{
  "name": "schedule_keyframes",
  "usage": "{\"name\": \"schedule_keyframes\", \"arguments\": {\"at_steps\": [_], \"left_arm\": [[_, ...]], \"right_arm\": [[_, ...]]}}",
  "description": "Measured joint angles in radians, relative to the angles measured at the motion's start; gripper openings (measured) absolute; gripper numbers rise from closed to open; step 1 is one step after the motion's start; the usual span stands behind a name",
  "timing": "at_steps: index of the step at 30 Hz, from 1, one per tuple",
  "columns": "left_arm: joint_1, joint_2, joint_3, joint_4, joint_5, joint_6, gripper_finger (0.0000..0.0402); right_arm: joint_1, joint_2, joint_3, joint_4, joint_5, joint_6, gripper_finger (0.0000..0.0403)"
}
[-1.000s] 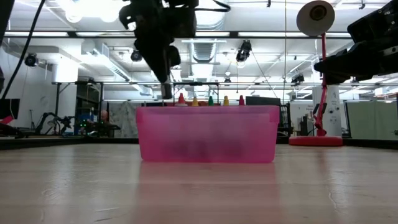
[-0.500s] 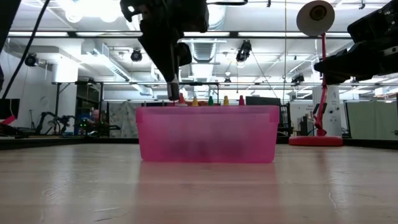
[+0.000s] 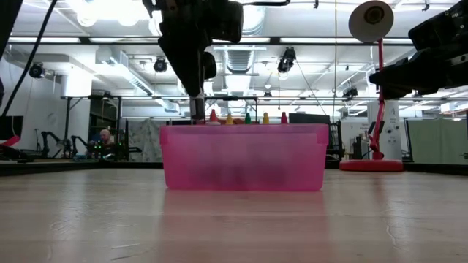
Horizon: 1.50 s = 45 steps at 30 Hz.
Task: Pick & Place food coloring
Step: Put the small food coloring bottle into the red bin
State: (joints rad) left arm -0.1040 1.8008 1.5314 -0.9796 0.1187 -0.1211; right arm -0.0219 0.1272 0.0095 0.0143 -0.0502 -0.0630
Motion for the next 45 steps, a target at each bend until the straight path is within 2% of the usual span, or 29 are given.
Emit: {"name": "schedule_keyframes", "arguments": {"at_steps": [13,23,45], "left_arm": [[-0.011,0.0,-0.112,0.125,-0.006,-0.091,0.0035],[-0.028,0.0,-0.115,0.151,-0.05,-0.114,0.0035],[-0.047,0.11,-0.13,0.194,-0.097,-0.123,0.0035]], "right_arm": [[0.0,0.0,0.0,0.0,0.0,0.0,0.0009],[0.0,0.0,0.0,0.0,0.0,0.001,0.0009],[0.0,-0.001,0.0,0.0,0.0,0.0,0.0009]]}}
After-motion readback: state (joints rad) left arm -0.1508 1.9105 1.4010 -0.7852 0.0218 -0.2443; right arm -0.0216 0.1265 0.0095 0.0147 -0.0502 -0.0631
